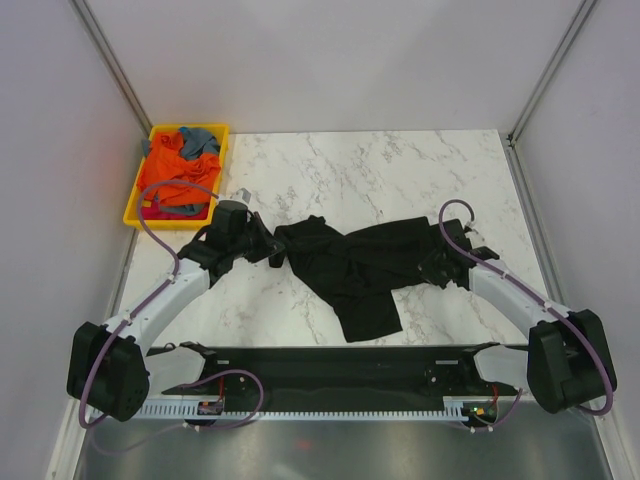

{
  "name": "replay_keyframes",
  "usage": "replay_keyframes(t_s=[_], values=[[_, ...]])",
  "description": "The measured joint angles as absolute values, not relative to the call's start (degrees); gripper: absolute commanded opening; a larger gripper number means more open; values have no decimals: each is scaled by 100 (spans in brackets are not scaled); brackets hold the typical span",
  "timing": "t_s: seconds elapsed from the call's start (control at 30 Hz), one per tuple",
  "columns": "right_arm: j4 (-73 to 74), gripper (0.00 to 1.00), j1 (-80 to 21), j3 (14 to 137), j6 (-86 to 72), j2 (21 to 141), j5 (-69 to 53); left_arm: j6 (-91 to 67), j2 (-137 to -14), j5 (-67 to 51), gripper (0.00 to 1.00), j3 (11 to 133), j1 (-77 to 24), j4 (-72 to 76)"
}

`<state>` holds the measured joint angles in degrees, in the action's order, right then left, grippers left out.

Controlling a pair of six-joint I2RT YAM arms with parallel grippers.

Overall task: Fold and stack the t-shirts
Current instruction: Flatten the tshirt out

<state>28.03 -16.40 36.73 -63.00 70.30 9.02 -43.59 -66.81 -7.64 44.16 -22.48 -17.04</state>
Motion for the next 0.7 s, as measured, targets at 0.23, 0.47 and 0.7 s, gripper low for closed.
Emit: replay_keyframes(t_s=[0.23,0.47,0.7], values=[[2877,14,-1640,3817,-6202,6997,1000,-4359,-6681,-770,2,4329,-2248,-1691],[2849,25,-1640,3741,-6160,6973,980,-4359,-6681,-775,2,4246,-2248,-1702],[2775,28,-1640,3730,-6128,6973,945,-4359,-6687,-792,2,4246,-2248,-1699]])
